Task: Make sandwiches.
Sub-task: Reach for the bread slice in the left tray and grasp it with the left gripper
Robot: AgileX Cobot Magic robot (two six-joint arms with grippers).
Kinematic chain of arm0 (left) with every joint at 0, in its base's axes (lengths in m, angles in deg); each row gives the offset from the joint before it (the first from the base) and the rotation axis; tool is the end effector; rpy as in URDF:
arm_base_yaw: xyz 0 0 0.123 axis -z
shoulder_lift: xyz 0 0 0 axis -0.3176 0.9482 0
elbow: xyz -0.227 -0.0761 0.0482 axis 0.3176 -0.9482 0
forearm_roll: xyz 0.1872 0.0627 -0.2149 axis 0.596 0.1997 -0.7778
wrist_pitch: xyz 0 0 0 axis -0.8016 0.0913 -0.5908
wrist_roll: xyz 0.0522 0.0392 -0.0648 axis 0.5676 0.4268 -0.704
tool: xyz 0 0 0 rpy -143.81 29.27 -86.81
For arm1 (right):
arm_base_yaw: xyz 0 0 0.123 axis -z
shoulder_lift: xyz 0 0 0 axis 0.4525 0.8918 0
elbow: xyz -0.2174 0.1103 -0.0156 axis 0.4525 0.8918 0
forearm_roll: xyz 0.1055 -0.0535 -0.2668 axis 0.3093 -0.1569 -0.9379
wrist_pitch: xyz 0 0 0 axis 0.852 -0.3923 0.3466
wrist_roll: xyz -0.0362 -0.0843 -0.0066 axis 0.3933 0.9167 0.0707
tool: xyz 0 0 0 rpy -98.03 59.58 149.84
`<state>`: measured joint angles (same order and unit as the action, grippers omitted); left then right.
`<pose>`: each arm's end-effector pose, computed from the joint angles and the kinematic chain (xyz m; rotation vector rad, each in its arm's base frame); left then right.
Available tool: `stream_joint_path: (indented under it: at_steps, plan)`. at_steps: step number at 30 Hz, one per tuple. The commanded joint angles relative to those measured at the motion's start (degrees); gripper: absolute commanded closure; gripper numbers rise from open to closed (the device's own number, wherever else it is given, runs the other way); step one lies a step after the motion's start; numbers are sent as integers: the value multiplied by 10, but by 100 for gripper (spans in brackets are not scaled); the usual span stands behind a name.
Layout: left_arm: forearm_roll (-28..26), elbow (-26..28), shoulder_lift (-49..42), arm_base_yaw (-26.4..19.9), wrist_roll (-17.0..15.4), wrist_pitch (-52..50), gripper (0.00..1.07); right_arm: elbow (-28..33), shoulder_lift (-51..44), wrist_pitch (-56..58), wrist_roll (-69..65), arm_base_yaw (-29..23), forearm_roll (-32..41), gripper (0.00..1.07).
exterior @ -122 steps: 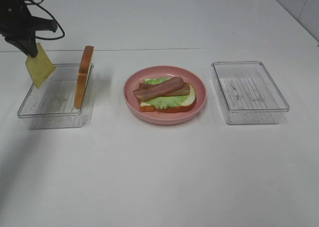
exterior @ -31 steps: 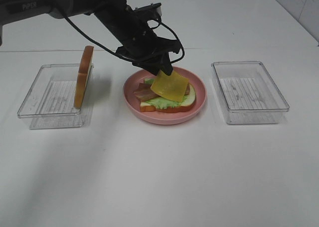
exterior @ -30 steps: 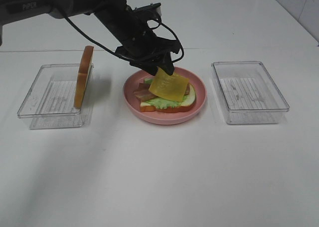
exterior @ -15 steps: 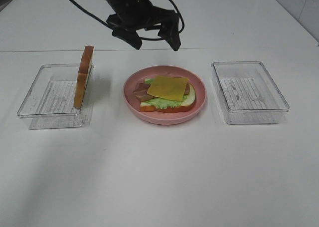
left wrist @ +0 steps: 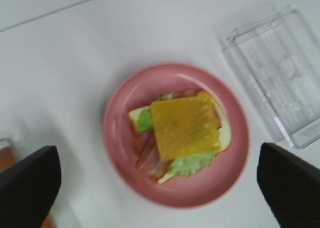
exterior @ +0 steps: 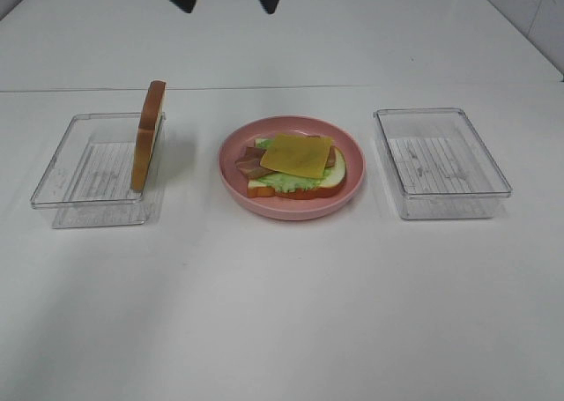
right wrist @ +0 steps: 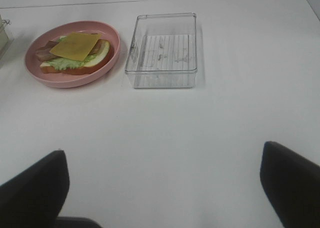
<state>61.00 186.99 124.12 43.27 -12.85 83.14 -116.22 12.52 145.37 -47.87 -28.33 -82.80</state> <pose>0.4526 -0.2236 0.2953 0.4741 2.5600 -0.3900 0.0718 0.0089 0.2979 -0.0762 2.0291 0.0942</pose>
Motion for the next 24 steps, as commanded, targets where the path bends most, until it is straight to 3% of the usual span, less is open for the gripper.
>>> stream_joint_path:
  at_steps: [1,7,24]
  plan:
    - [41,-99,-57,-15,-6,38,5,1,-13,-3,7,3,3,9]
    - [32,-185,-102,-60,-19,38,6,1,-13,-3,7,3,3,9]
    - [33,-178,-28,-72,-36,38,7,1,-13,-3,7,3,3,9]
